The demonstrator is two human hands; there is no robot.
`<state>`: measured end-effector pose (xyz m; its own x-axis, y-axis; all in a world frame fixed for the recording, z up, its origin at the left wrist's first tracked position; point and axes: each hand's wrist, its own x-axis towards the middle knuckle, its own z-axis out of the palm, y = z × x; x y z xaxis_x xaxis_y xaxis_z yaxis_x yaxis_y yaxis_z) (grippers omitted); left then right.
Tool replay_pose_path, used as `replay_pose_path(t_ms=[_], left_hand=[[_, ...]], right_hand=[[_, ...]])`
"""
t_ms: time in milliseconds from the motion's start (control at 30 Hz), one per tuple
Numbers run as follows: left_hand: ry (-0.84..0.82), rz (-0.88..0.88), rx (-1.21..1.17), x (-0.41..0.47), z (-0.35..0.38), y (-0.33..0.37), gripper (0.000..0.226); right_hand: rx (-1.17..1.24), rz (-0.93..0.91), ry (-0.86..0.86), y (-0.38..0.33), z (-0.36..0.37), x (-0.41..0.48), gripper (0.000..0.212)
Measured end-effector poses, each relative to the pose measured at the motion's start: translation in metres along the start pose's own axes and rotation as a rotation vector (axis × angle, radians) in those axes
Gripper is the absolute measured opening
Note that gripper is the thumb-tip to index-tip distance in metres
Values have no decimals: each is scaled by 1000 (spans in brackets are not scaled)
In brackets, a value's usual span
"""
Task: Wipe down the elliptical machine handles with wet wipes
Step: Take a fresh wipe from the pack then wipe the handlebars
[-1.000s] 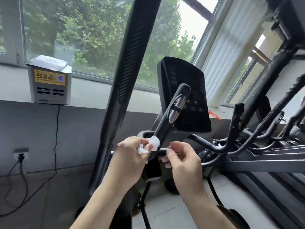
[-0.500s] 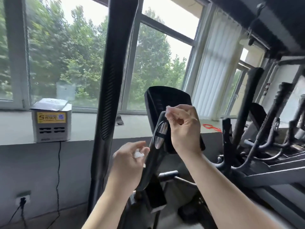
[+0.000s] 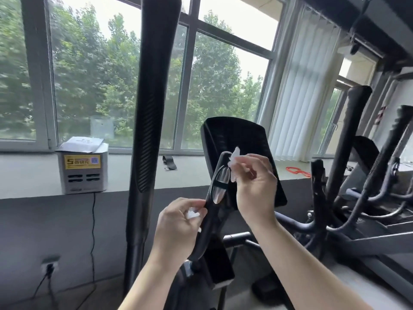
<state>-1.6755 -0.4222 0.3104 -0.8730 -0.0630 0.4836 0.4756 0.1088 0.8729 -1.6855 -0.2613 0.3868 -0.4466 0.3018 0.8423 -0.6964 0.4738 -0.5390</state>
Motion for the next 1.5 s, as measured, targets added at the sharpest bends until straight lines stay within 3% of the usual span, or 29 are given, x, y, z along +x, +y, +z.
replay_pose_path(t_ms=[100,233,400,533,667,733,833,933,1067,1133,1300,1400,1500], left_hand=[[28,-16,5,-7,1,-3,17],[38,-24,37,-22,-3,-12,17],[72,-103,97,-43,-8,-28,19],[84,-119,181,-61,-9,-35,17],[114,-167,268,-78,-5,-37,17],[117,-200,300,-86,-3,-38,16],[139,-236,310,-95,-2,-42,17],[140,-270,340,-100,-1,-45,16],[102,-322,339,-107,-4,-55,13],[46,-375,345,-112,-5,-60,10],[-194,-550,298,-137,-5,-81,9],[-430,-661,323,-157,-1,-104,12],[-714,-785,235,-185,7,-122,32]], right_hand=[[58,135,-23,10,5,-47,16],[74,288,-212,18,-11,-112,20],[158,239,-142,17,-13,-92,13],[145,155,-275,35,-9,-143,13],[108,289,-442,74,-12,-202,23],[77,351,-387,78,-18,-216,27],[134,231,-193,58,-21,-203,16],[151,180,-248,60,-8,-196,11],[129,563,-402,79,-12,-221,16],[142,719,-411,79,-28,-232,13],[136,891,-478,56,-65,-265,9],[-54,924,-462,41,-83,-304,9],[-295,1025,-379,20,-106,-351,13]])
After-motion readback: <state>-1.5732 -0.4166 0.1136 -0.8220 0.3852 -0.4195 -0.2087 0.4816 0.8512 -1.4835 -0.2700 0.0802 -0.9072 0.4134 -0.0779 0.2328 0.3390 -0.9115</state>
